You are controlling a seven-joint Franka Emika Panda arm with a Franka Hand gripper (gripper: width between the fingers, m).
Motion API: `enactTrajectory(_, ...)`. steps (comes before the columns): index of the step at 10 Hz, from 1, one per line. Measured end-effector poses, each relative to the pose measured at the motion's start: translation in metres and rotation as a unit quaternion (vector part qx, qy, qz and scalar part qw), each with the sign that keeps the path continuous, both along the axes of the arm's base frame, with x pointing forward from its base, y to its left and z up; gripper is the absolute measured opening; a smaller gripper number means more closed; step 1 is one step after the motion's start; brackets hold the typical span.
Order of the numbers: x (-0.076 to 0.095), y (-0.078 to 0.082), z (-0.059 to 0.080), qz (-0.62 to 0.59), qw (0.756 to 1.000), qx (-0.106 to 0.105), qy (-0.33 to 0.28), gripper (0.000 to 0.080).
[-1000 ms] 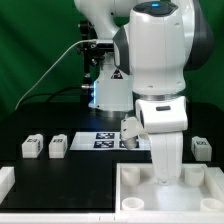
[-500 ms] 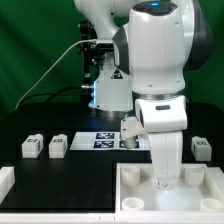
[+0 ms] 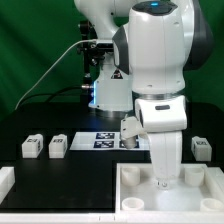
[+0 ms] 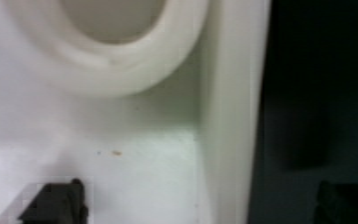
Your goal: Assemble one leg
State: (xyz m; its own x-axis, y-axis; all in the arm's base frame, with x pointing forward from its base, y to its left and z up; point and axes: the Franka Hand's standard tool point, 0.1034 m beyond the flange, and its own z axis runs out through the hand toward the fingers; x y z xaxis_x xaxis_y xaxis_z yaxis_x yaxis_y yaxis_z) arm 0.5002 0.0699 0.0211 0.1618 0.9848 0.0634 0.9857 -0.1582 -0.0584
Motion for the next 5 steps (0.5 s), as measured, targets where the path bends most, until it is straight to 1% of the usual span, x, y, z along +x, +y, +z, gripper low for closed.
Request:
enactTrajectory(1,-0.007,0.008,0.015,-0.037,0.999,-0.005,0.002,0.0649)
enactTrajectory(2,-0.016,0.021,0.021,-0.081,0.997,-0.007,0.006,0.0649)
enactTrajectory(3,-0.026,0.038,0.025,-0.188,0.982,-0.009,0.014,0.0649)
enactTrajectory(4,-0.035,0.057,0.031,-0.252,0.968,-0.011,0.014,0.0649)
enactTrajectory(5,-0.041,0.072,0.034,-0.306,0.952,-0.013,0.018,0.0649)
